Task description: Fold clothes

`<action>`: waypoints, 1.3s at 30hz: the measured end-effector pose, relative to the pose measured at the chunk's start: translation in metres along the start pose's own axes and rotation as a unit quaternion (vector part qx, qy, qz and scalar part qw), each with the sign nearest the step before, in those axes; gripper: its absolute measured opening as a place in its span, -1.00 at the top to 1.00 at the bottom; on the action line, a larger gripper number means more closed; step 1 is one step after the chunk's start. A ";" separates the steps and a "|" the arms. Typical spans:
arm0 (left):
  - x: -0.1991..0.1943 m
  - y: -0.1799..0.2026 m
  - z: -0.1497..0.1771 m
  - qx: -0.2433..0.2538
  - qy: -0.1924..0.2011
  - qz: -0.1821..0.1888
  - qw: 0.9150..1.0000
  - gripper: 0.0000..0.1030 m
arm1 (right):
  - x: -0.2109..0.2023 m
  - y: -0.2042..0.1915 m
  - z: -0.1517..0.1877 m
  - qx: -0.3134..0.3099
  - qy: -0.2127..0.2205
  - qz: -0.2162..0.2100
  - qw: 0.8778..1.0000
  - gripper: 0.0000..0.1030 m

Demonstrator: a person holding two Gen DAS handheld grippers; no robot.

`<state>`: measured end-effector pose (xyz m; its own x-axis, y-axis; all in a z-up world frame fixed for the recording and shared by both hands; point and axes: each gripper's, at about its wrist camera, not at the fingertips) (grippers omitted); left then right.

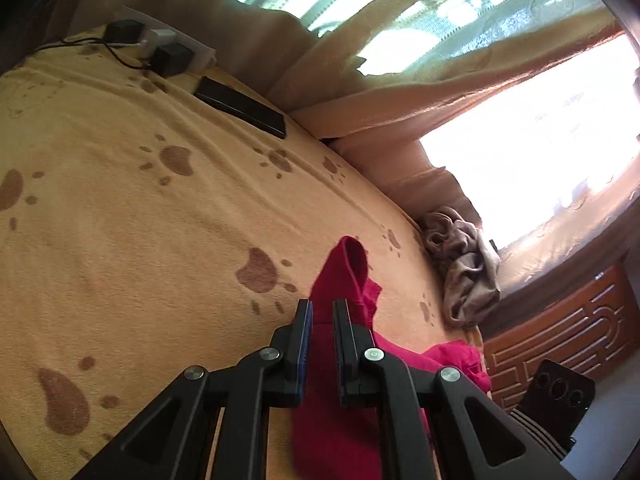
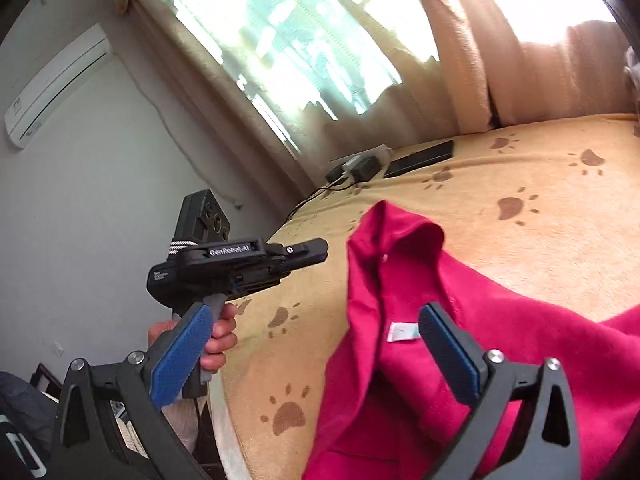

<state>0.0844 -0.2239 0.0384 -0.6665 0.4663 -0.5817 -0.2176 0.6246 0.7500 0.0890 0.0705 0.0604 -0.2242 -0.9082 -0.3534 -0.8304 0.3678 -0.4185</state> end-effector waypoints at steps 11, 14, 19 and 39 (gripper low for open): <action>0.050 0.028 -0.022 0.033 -0.090 -0.102 0.990 0.78 | -0.007 -0.001 0.016 -0.050 -0.006 0.046 0.998 -1.00; 0.048 0.022 -0.027 0.016 -0.094 -0.097 0.991 0.78 | -0.005 -0.007 0.019 -0.063 -0.015 0.038 0.997 -1.00; 0.049 0.020 -0.030 -0.004 -0.090 -0.090 0.992 0.78 | -0.007 -0.010 0.021 -0.063 -0.016 0.041 0.997 -1.00; 0.059 0.029 -0.028 0.033 -0.077 -0.128 0.988 -0.85 | -0.016 -0.001 0.020 -0.035 -0.003 0.061 0.998 -1.00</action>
<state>0.0190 -0.1963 0.0346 -0.4778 0.3755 -0.7942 -0.3137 0.7715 0.5535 0.1039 0.0891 0.0497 -0.3231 -0.8566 -0.4023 -0.8308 0.4603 -0.3129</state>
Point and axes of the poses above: each gripper's, at about its wrist camera, not at the fingertips, and x roughly the way its jaws point, y to its right, z to its underside, and after that the axes turned 13 degrees about -x, right-handed
